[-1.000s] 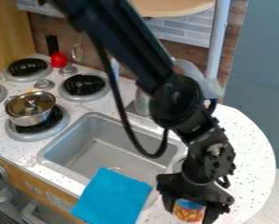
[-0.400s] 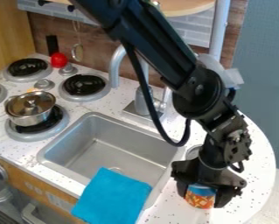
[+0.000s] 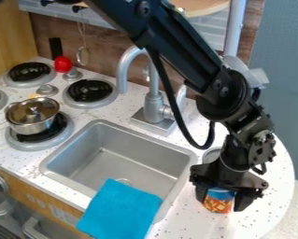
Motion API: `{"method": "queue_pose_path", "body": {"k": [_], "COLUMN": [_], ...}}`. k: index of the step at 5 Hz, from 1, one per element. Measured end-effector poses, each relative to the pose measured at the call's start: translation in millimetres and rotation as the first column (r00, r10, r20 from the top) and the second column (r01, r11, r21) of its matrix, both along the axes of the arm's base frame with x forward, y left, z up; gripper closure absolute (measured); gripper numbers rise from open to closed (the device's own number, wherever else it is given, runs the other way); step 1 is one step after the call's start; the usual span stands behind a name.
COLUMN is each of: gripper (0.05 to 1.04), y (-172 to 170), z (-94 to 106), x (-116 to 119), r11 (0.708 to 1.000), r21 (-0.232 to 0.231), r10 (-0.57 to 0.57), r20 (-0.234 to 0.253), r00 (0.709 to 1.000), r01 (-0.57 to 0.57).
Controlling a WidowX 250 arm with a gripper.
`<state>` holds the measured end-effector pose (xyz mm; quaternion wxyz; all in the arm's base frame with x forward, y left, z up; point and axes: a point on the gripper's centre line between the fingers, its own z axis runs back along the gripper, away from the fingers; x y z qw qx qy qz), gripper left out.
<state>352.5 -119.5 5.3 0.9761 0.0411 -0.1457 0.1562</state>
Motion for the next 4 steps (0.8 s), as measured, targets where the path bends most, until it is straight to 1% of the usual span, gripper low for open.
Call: {"method": "queue_pose_path", "body": {"k": [1,3,4], "gripper": [0.082,0.082,0.082], "y": [4,13,17], "z": [-4.4,-1.5,3.1], "x": [11,32,42], "r11": [1.000,0.998,0.997], "r21": [0.006,0.005,-0.001], "r10": [0.021,0.062,0.074], "r20": [-0.008,0.003,0.019], "r00": [1.000,0.998,0.997], "r01": [-0.021,-0.062,-0.074]}}
